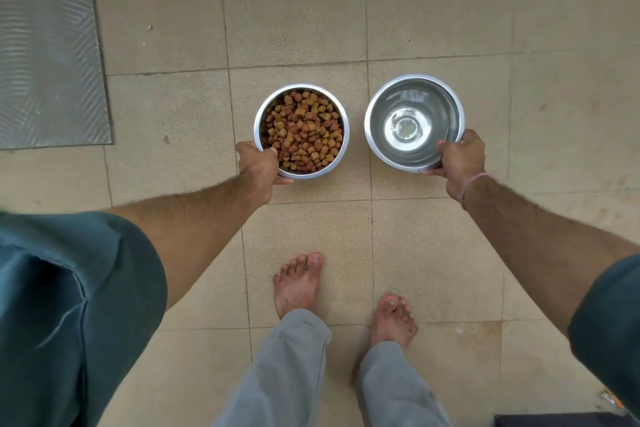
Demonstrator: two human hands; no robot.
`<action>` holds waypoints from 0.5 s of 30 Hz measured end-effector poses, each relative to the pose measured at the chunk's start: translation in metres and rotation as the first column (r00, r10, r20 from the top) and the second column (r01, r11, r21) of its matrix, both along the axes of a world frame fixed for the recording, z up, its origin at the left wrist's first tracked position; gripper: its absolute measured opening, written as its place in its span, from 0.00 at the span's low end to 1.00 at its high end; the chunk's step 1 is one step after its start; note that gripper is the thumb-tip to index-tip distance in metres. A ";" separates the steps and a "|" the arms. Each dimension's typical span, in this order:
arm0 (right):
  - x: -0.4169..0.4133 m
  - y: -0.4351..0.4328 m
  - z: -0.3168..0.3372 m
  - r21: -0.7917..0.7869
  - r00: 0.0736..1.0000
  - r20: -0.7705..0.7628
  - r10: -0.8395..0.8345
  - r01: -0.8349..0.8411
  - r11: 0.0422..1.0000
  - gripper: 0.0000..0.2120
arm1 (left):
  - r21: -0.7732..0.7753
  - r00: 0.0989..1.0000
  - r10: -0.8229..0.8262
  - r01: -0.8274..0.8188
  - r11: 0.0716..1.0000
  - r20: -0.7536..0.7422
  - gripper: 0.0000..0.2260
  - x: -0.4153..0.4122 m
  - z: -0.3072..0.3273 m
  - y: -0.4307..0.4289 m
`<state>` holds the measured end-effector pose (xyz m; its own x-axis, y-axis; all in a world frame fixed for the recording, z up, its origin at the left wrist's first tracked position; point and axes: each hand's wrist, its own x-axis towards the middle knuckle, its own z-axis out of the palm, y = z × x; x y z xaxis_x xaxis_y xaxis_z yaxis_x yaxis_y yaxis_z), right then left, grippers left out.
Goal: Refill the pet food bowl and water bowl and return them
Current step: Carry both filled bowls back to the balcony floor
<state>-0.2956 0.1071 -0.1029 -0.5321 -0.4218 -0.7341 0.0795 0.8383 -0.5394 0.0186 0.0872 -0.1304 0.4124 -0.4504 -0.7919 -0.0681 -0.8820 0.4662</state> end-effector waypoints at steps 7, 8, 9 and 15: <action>0.003 0.000 -0.013 0.010 1.000 0.015 -0.027 0.027 1.000 0.08 | 0.039 1.000 0.005 -0.005 0.999 0.017 0.11 0.000 -0.017 0.006; 0.003 0.000 -0.015 0.014 1.000 0.012 -0.023 0.023 1.000 0.07 | 0.040 1.000 0.005 -0.006 0.999 0.017 0.12 0.000 -0.018 0.006; 0.002 -0.001 -0.017 0.020 1.000 0.009 -0.019 0.018 1.000 0.07 | 0.041 1.000 0.009 -0.010 0.999 0.017 0.13 0.000 -0.018 0.005; 0.001 0.000 -0.032 0.041 1.000 -0.001 -0.019 0.019 0.999 0.09 | 0.043 0.999 0.038 -0.039 0.998 0.017 0.12 0.003 -0.029 0.002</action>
